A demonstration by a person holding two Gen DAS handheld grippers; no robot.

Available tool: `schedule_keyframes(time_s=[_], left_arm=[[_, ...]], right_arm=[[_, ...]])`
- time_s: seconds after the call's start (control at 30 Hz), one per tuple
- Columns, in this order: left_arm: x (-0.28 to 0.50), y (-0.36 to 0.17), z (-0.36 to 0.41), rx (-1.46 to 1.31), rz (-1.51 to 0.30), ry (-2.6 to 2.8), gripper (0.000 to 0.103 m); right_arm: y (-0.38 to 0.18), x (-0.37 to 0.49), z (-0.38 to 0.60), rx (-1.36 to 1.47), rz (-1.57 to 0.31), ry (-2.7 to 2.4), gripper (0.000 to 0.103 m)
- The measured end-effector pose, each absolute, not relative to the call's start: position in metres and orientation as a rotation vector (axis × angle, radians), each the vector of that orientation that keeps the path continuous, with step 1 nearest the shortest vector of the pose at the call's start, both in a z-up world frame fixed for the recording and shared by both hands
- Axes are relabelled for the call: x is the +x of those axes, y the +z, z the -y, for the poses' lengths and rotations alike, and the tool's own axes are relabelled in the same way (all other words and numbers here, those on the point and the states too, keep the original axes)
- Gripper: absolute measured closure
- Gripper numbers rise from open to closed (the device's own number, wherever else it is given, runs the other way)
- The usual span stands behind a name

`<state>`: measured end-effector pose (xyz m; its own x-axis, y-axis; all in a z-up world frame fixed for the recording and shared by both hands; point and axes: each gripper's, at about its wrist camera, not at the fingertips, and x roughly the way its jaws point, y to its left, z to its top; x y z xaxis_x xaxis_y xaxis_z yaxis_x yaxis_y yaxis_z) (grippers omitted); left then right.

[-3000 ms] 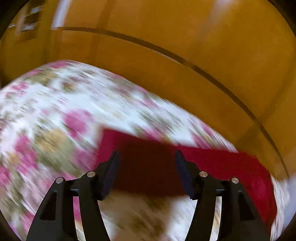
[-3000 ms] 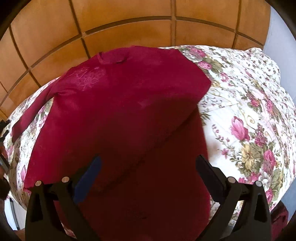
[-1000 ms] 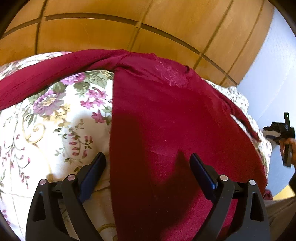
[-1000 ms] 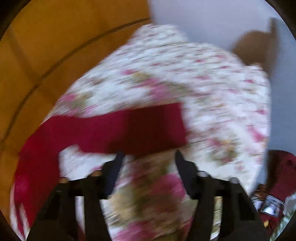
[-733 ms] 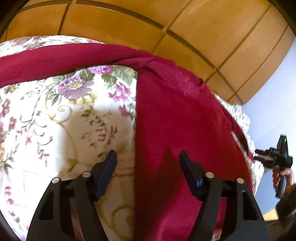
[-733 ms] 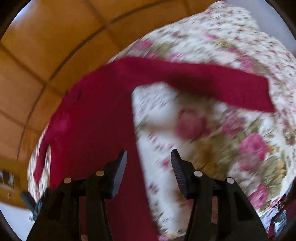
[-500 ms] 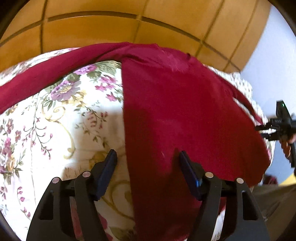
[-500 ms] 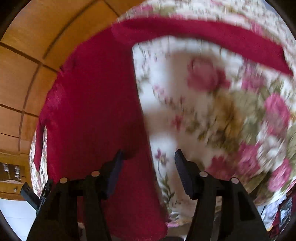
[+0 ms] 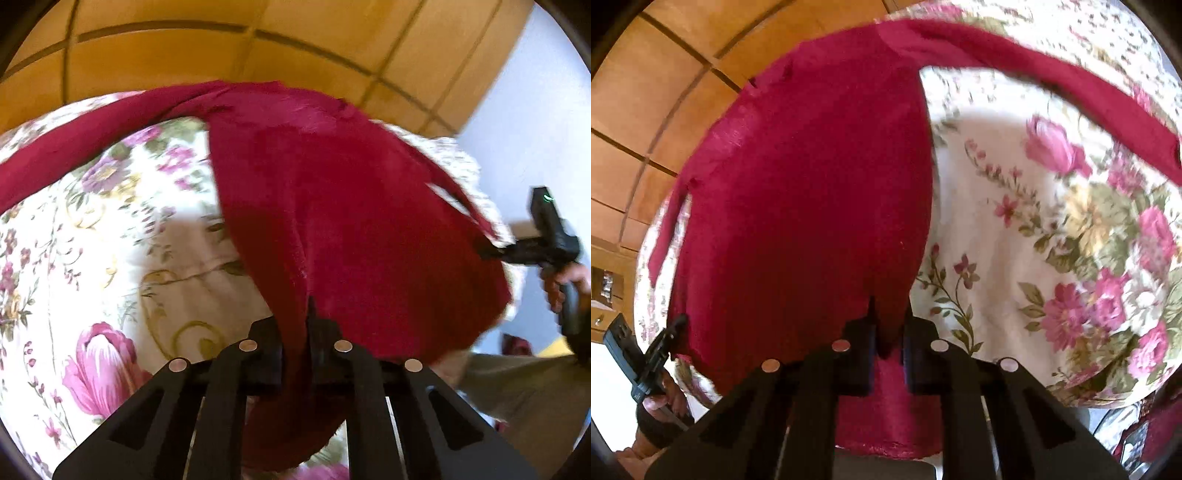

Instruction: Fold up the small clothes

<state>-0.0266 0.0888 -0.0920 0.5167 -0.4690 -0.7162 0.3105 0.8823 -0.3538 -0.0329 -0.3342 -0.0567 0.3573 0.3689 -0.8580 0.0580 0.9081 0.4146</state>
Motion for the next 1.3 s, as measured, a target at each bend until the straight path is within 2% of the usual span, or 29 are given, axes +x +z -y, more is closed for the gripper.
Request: schedule_keyframes(time_s=[0.2,0.5,0.57,0.6,0.63,0.67,0.7,0.73,0.8,1.03,1.3], left_arm=[[-0.06,-0.066,-0.086,-0.107,-0.905,-0.543,0.095],[-0.06,-0.116,-0.088,-0.127,-1.036,-0.528,0.094],[-0.057,-0.115,-0.093,-0.188,-1.022,-0.539,0.081],[-0.056,-0.114,-0.096,-0.218,-1.023,-0.56,0.064],[-0.055,-0.113,-0.098,-0.24,-1.021,-0.575,0.039],[-0.054,-0.111,-0.104,-0.271,-1.006,-0.577,0.03],[-0.053,-0.109,-0.109,-0.297,-0.98,-0.563,0.026],[-0.052,-0.107,-0.111,-0.31,-0.969,-0.554,0.026],[-0.046,-0.104,-0.122,-0.368,-0.961,-0.523,0.026],[-0.019,-0.113,-0.188,-0.634,-0.927,-0.321,0.024],[0.012,-0.11,-0.276,-0.781,-0.774,-0.053,0.024]], right_arm=[[-0.037,-0.046,0.346,0.412,-1.161,0.265,0.094],[-0.094,-0.039,0.332,0.239,-1.383,0.171,0.091],[-0.09,-0.037,0.335,0.235,-1.373,0.141,0.076],[-0.088,-0.034,0.334,0.228,-1.36,0.114,0.049],[-0.083,-0.034,0.338,0.213,-1.334,0.083,0.034],[-0.075,-0.031,0.341,0.201,-1.289,0.055,0.034],[-0.069,-0.03,0.343,0.207,-1.26,0.042,0.032],[-0.063,-0.027,0.347,0.221,-1.223,0.018,0.022],[-0.052,-0.023,0.353,0.228,-1.159,-0.04,0.009],[-0.044,-0.009,0.342,0.233,-1.062,-0.04,0.003],[-0.055,0.015,0.3,0.119,-1.041,-0.026,0.002]])
